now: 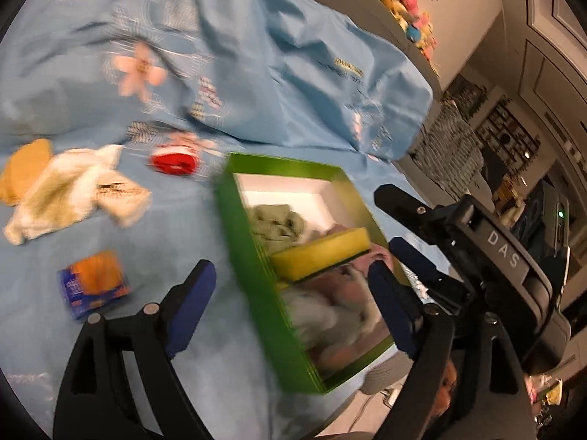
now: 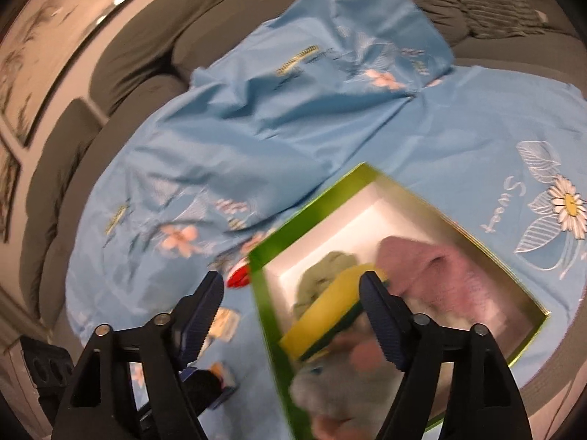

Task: Organize soft objects
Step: 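Open the right tool to release the sponge into the box, then move the right tool to the blue tissue pack and close on it, then lift the blue tissue pack and carry it toward the green box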

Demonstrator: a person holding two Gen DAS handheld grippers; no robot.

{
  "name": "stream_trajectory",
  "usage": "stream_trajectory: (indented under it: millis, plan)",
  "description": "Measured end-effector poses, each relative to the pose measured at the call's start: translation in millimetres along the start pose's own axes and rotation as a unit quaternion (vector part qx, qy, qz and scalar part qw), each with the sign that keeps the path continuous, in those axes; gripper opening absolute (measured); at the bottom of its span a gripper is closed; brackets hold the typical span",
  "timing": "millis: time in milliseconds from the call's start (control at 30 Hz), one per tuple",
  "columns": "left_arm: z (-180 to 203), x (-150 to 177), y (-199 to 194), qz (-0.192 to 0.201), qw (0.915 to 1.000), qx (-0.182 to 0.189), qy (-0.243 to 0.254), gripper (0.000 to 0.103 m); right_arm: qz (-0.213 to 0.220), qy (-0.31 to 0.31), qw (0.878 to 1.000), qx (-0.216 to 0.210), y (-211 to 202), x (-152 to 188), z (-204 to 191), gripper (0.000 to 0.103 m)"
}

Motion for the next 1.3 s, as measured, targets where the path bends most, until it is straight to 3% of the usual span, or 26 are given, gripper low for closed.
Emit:
stream_trajectory:
  millis: [200,367,600,700,800,1100,1200,1300]
  plan:
    - [-69.1,18.8,-63.2,0.029,0.9966,-0.064,-0.042,0.088,-0.034,-0.095,0.995,-0.026,1.4,40.0,-56.9,0.087]
    - [-141.2,45.1,-106.3,0.034,0.9859,-0.139,-0.086,0.088,-0.084,-0.175,0.980,-0.038,21.6,93.6,-106.3,0.089]
    - [-201.0,72.0,-141.7,0.058,0.9687,-0.177,-0.164,0.088,-0.157,-0.278,0.948,0.003,73.8,169.2,-147.3,0.089]
    - [-211.8,78.3,-148.2,0.053,0.9665,-0.183,-0.172,0.088,-0.173,-0.325,0.929,0.042,95.7,195.7,-150.9,0.089]
    - [-219.7,82.2,-156.5,0.055,0.9642,-0.193,-0.173,0.088,-0.171,-0.351,0.918,0.073,109.6,207.2,-149.0,0.089]
    - [-236.1,92.9,-175.2,0.058,0.9605,-0.201,-0.183,0.088,-0.188,-0.322,0.925,0.074,124.7,224.3,-157.3,0.089]
    - [-242.3,95.1,-182.7,0.062,0.9583,-0.204,-0.190,0.088,-0.186,-0.342,0.919,0.062,118.2,236.3,-169.1,0.078]
    - [-248.8,95.9,-192.6,0.069,0.9554,-0.210,-0.196,0.088,-0.202,-0.348,0.914,0.043,110.1,252.6,-181.1,0.078]
Point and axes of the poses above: each gripper's, at about its wrist camera, not at the fingertips, and y roughly the way its jaws point, z to its right, x to its underside, the point moved 9 cm from there along y, roughly the way its jaws point, and after that the axes turned 11 degrees about x, right-handed, at the moved point
